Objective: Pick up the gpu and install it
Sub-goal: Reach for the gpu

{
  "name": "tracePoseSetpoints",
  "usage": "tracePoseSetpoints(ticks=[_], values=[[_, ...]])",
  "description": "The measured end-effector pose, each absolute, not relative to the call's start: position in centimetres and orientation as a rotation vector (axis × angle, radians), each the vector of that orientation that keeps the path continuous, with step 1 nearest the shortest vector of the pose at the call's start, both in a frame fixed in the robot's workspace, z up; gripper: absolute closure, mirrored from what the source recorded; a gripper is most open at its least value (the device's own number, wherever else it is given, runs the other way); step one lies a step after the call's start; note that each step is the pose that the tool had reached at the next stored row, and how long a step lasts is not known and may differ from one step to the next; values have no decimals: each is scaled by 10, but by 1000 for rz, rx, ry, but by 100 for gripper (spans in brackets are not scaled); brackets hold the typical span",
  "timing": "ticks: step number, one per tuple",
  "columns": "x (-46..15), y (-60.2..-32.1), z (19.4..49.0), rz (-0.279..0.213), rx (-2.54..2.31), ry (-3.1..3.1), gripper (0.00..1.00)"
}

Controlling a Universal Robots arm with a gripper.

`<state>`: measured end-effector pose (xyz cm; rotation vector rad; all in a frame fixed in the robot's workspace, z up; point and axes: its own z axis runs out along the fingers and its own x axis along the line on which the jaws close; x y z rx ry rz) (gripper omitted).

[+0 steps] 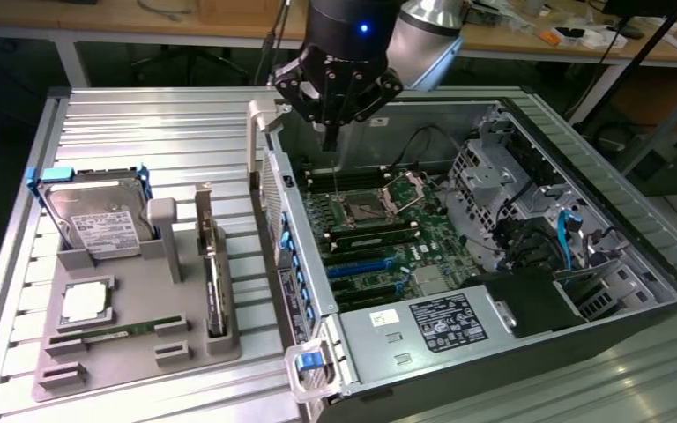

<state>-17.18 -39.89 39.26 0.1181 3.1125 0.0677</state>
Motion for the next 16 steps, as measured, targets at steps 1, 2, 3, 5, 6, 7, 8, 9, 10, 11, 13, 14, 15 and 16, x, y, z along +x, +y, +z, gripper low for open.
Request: tracePoseSetpoints(ticks=[1,2,3,5,6,7,8,9,10,11,13,14,15,16], values=[[-173,-399,393,68,118,3113,89],[-175,-399,393,68,118,3113,89],[-176,-399,393,68,118,3113,89],[-178,-399,393,68,118,3113,89],[-180,-399,393,68,118,3112,89],[-181,-399,393,68,118,3113,89],[-182,-399,393,68,118,3113,89],[-183,-399,392,68,118,3112,89],[-184,-399,392,68,118,3112,89],[-185,-399,392,68,118,3112,89],[-187,-399,392,68,118,3112,89],[-188,-399,392,68,118,3112,89],[-189,-399,392,68,118,3112,89],[-190,-399,392,68,118,3112,89]])
